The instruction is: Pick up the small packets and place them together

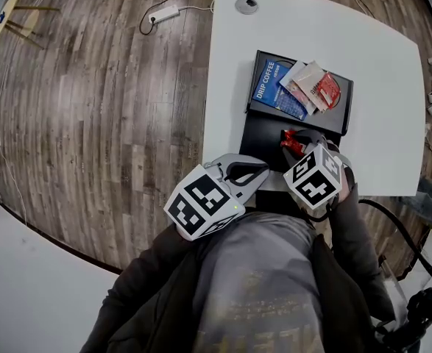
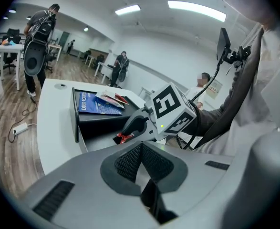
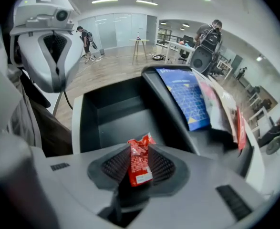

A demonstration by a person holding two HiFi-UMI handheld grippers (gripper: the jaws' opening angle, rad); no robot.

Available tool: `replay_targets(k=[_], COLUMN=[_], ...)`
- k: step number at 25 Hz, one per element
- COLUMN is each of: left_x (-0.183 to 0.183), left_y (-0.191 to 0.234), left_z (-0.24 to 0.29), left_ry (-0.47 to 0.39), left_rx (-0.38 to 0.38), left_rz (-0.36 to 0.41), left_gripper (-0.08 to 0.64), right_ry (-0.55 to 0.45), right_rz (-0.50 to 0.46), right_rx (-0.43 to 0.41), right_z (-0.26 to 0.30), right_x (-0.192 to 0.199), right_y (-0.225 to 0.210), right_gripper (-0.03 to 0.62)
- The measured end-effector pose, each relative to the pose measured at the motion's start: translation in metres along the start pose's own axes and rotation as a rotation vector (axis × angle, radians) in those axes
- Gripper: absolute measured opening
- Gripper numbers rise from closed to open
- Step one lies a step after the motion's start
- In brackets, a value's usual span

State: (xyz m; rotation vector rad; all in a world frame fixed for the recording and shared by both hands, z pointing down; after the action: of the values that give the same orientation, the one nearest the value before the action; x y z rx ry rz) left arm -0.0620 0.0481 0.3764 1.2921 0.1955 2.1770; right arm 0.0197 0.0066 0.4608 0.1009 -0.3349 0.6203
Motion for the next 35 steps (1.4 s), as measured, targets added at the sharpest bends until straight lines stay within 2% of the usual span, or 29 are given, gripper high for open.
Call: replay_targets(k=[4, 10, 13, 16, 19, 21, 28, 35], left_x=[0.007, 0.003, -0.002, -0.005, -0.006, -0.006, -0.005, -0.001], left_y=[-0.005, -0.012, -0.011, -0.007, -0.004, -0.002, 0.011, 0.021], left_z=[-0.004, -0.016, -0.022, -0.026, -0.028, -0.029, -0.028, -0.028], left_ry=[-0.005, -0.041, -0.064, -0.081, -0.091, -0.095, -0.088, -0.087], left_rx=[-0.012, -0.036, -0.058, -0.082, -0.103, -0.112, -0.125, -0.123], left_rz=[0.005, 0.012, 0.012, 0.007, -0.01, -0.022, -0.07, -0.081], left_gripper=[0.001, 0.002, 0.0, 0.002, 0.002, 0.002, 0.002, 0.0], right_ry=[-0.083, -0.205, -0.258, -0.294, -0.29, -0.271, -0.184, -0.175], right_rz=[-0.008, -0.07, -0.101, -0.121, -0.141, -0.147, -0.14, -0.142], right_rx=[-0.048, -0.066, -0.042, 0.024, 0.097, 0.115, 0.091, 0.062], right_z=[-0.023, -0.069, -0.088, -0.098, -0.092, -0.082, -0.044, -0.035], right_x=[-0.017, -0.057, -0.079, -0.102, -0.122, -0.131, -0.135, -0.137], right_y=[0.02, 0.037, 0.032, 0.01, -0.018, -0.033, -0.051, -0.048], right_gripper=[0.117, 0.117, 0.117, 0.117, 0.118, 0.118, 0.13, 0.162])
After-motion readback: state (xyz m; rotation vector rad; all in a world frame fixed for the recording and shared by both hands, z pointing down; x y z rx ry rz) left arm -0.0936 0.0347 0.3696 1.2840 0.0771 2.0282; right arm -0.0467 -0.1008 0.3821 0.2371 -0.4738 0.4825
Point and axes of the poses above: the fingertips, and each gripper's own axes: z forward along the fingers, y to its left, x out of its underside, the point moved 3 cm from there along -z, backward along the fingers, and after that the axes turned 7 degrees about z, right-handed, at the moved point
